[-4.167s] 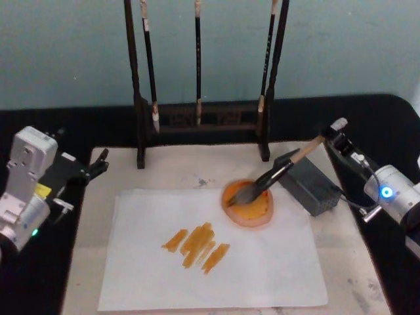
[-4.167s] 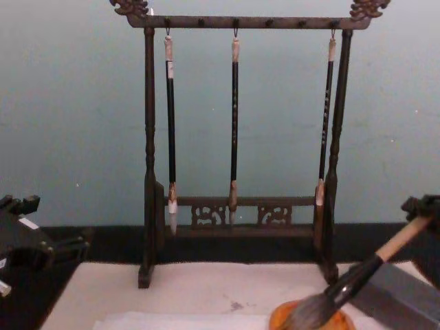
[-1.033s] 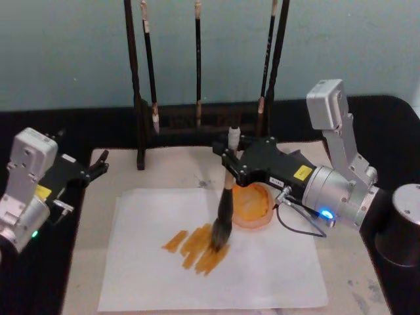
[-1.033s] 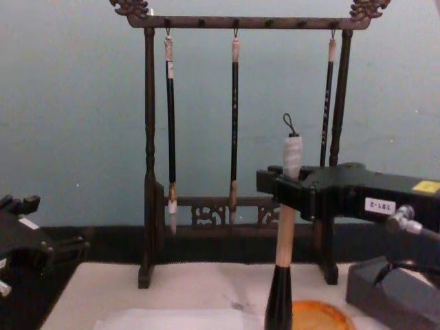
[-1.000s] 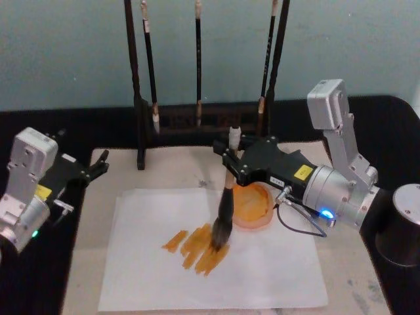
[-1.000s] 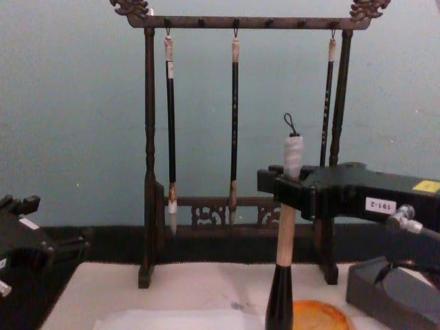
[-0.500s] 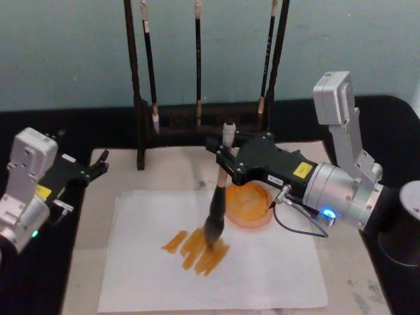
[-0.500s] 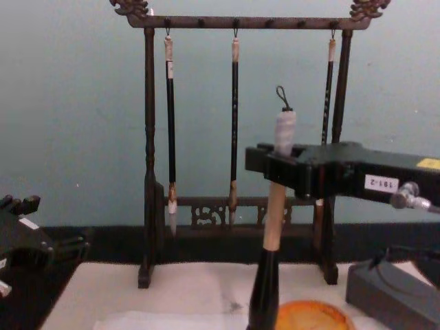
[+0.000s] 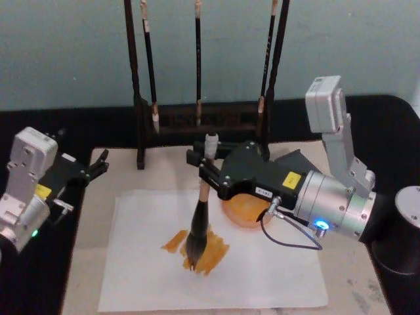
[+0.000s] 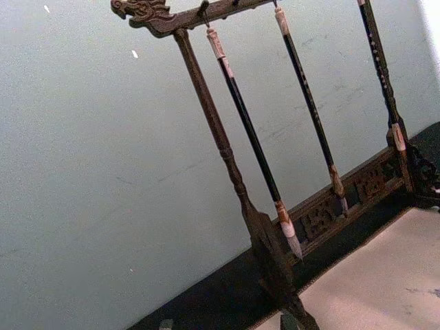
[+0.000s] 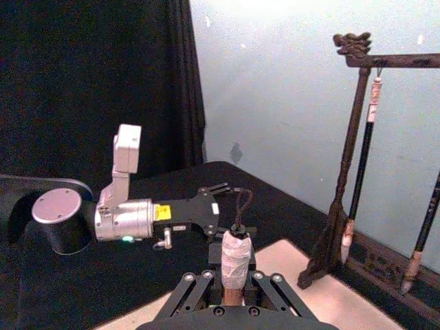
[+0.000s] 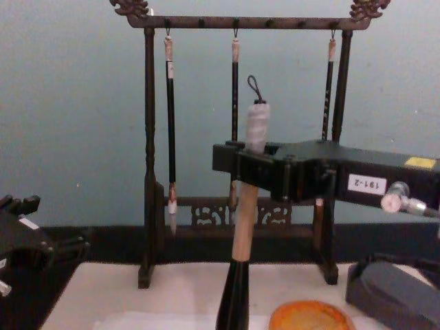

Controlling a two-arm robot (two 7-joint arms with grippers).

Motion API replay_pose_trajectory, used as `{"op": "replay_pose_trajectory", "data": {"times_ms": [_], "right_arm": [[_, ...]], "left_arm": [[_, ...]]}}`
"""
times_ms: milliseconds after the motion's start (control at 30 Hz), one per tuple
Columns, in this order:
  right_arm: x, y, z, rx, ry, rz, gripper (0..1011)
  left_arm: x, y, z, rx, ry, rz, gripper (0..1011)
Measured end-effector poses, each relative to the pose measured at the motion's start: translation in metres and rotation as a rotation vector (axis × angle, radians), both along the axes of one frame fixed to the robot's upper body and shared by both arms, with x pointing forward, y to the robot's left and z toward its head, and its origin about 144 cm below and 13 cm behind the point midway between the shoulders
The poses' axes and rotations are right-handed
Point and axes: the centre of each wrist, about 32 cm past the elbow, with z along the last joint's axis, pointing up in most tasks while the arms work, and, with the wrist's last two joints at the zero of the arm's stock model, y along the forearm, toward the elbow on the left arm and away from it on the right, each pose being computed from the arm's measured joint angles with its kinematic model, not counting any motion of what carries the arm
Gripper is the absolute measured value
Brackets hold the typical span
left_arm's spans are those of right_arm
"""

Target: Pick up the brush from the inkstone, write on the paper, then place the brush back to its original position.

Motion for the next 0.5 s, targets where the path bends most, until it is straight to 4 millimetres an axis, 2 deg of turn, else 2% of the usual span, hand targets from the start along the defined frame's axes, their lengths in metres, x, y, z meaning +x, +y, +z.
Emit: {"op": "replay_pose_trajectory", "data": {"times_ms": [500], "right_arm": [[0.005,-0.002,-0.012,-0.023,0.026,-0.030,155]], "left_arm": [[0.000,0.000,0.000,0.000,0.000,0.000,1009]]}}
